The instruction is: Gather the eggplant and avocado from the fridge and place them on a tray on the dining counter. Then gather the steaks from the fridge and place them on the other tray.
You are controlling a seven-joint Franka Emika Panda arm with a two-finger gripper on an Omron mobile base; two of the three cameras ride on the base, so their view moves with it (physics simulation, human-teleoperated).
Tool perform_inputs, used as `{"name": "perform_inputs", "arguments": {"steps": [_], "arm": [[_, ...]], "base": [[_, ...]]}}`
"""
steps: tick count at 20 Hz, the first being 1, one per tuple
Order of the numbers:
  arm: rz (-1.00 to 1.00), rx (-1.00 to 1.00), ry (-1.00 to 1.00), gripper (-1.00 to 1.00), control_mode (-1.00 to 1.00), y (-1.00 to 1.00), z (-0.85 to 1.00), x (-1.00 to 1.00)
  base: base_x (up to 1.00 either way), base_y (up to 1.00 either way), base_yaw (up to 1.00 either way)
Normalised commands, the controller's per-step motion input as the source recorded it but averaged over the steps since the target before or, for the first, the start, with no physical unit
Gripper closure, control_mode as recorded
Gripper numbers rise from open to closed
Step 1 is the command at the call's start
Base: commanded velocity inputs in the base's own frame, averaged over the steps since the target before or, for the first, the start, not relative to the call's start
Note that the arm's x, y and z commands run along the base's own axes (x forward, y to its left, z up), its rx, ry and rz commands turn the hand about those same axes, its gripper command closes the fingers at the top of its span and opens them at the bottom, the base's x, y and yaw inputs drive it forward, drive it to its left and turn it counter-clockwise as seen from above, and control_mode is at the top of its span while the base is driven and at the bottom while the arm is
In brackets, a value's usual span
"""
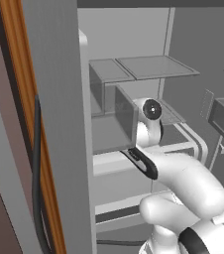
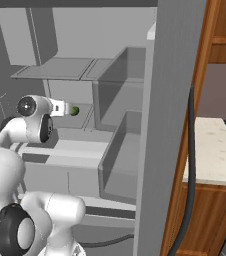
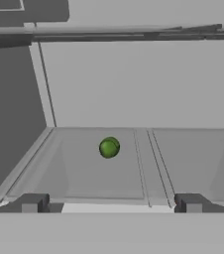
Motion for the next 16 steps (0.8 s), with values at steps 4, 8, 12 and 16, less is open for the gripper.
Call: {"name": "perform_inputs", "arguments": {"steps": [4,8,12,16], "arm": [[0.00,0.00,0.02,-1.00,-1.00,0.09,-0.12,0.58],[0.00,0.00,0.04,-1.00,-1.00,0.04,-0.04,0.53],[0.00,0.00,0.10,-1.00,-1.00,0.07,-0.02,0.41],[0.00,0.00,0.06,-1.00,-1.00,0.10,-0.08,0.35]], "base": [[0.00,0.00,0.00],[0.00,0.00,0.00],[0.00,0.00,0.00],[0.00,0.00,0.00]]}}
